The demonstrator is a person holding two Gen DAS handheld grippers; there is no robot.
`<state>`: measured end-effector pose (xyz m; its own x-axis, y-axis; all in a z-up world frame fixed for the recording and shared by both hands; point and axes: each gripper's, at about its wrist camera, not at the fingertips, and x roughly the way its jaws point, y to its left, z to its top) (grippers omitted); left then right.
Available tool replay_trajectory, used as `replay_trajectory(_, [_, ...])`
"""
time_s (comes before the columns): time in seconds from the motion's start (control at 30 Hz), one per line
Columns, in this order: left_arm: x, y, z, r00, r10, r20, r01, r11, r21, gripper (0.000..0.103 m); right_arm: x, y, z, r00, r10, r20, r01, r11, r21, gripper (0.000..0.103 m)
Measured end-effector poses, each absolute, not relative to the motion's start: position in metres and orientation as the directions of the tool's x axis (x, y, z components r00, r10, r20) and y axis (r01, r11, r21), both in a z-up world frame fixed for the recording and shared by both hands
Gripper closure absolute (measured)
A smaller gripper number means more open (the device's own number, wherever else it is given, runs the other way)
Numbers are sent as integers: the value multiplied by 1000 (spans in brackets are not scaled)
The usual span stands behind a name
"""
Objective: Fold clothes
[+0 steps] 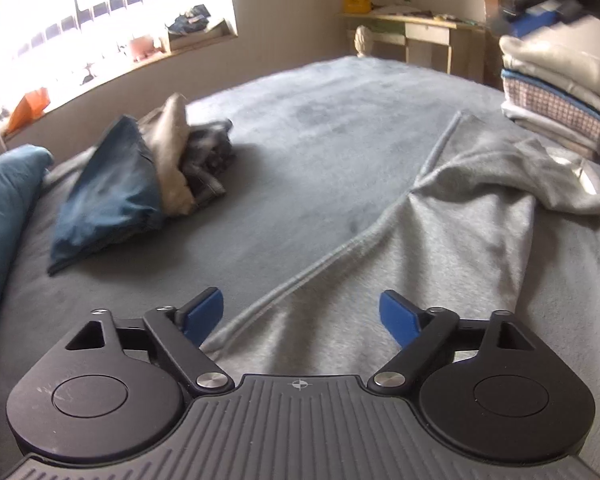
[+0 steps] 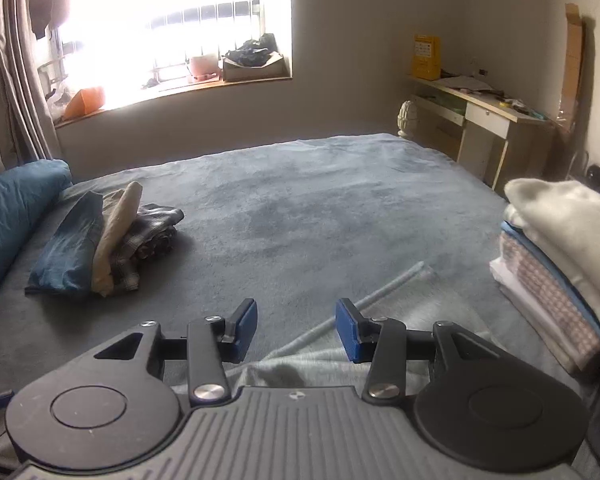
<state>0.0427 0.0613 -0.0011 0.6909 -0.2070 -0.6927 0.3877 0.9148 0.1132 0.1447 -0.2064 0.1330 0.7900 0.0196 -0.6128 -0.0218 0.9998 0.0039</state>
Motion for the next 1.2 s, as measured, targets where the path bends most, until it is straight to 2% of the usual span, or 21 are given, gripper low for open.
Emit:
replay_trajectory(0.17, [72, 47, -32, 634, -293, -715, 478, 876, 66, 17, 228, -175, 95, 835, -28, -550, 0, 999, -50, 57])
replay_trajectory(0.33, [97, 43, -43, 645, -340, -685, 529, 845, 79, 17, 263, -182, 84, 867, -58, -494, 6, 994, -106, 57])
replay_trajectory(0.5, [112, 55, -35, 699, -320, -639, 526, 836, 156, 20, 254, -215, 120, 890, -144, -433, 63, 978, -197, 57])
replay_trajectory(0.6, [119, 59, -23, 679, -340, -651, 540, 832, 129, 19, 233, -237, 145, 889, -177, -422, 105, 976, -189, 57])
replay_trajectory(0.73, [129, 49, -16, 656, -348, -670, 561, 818, 124, 19, 219, -264, 150, 856, -120, -503, 29, 982, -184, 55])
replay_trajectory(0.87, [145, 26, -23, 634, -370, -679, 557, 828, 68, 18, 221, -289, 108, 818, 32, -574, -127, 984, -127, 50])
replay_trajectory(1.0, [160, -5, -42, 613, -361, -703, 531, 847, 28, 18, 214, -315, 44, 755, 207, -622, -290, 956, -35, 51])
replay_trajectory(1.2, [177, -52, -48, 565, -287, -773, 481, 876, 27, 19, 191, -367, 16, 686, 276, -674, -424, 904, -62, 59])
